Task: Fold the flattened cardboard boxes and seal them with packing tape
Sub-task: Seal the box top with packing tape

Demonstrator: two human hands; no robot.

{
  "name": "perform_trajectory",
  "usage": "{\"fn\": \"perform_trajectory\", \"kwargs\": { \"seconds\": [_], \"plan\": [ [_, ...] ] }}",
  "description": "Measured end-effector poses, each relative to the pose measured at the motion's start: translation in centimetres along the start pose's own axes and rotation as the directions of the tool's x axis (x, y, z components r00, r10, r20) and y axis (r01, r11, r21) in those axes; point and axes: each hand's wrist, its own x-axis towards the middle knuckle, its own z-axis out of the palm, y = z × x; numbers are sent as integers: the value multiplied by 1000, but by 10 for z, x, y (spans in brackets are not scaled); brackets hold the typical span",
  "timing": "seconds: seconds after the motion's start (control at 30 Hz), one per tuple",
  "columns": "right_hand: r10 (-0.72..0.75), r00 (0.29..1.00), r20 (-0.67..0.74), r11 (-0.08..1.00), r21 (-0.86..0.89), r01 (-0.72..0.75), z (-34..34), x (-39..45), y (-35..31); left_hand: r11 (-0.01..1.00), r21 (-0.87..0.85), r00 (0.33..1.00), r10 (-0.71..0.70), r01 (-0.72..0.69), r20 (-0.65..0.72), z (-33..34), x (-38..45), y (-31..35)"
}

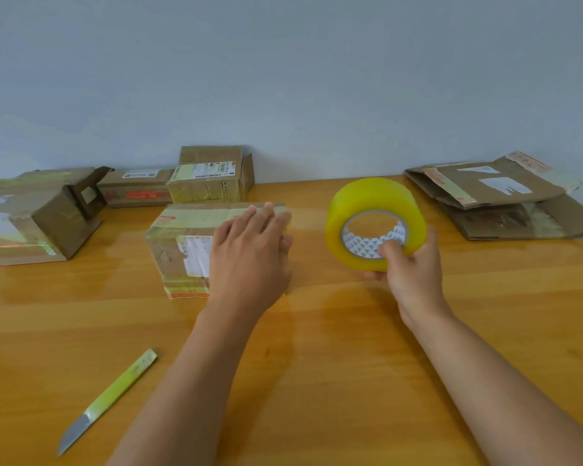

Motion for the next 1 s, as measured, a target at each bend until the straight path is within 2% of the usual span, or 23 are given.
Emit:
{"fn": "perform_trajectory", "kwargs": {
  "seconds": [0.13, 0.43, 0.63, 0.7, 0.83, 0.93, 1.0],
  "plan": [
    [-39, 999, 23, 987, -154, 42, -11, 5, 4, 999, 4, 999, -40, 40, 4, -3, 0, -19],
    [-144, 988, 62, 913, -377, 156, -5, 4, 12, 996, -23, 996, -89, 90, 14, -5, 1, -28],
    [-197, 979, 47, 872, -449, 196, -9, 6, 13, 981, -46, 982, -187, 187, -1, -10, 0, -41],
    [-140, 989, 42, 888, -438, 144, -10, 7, 15, 981, -45, 982, -190, 190, -6, -7, 0, -40],
    [-35, 992, 118, 883, -462, 86, -12, 6, 18, 976, -43, 976, -215, 214, -24, -5, 1, -44],
    [-99, 994, 35, 891, -442, 105, -12, 10, 16, 953, -44, 953, -300, 299, -38, -8, 3, -53],
    [-141, 990, 17, 884, -448, 134, -12, 12, 16, 957, -47, 957, -289, 288, -27, -10, 3, -55]
  ]
}}
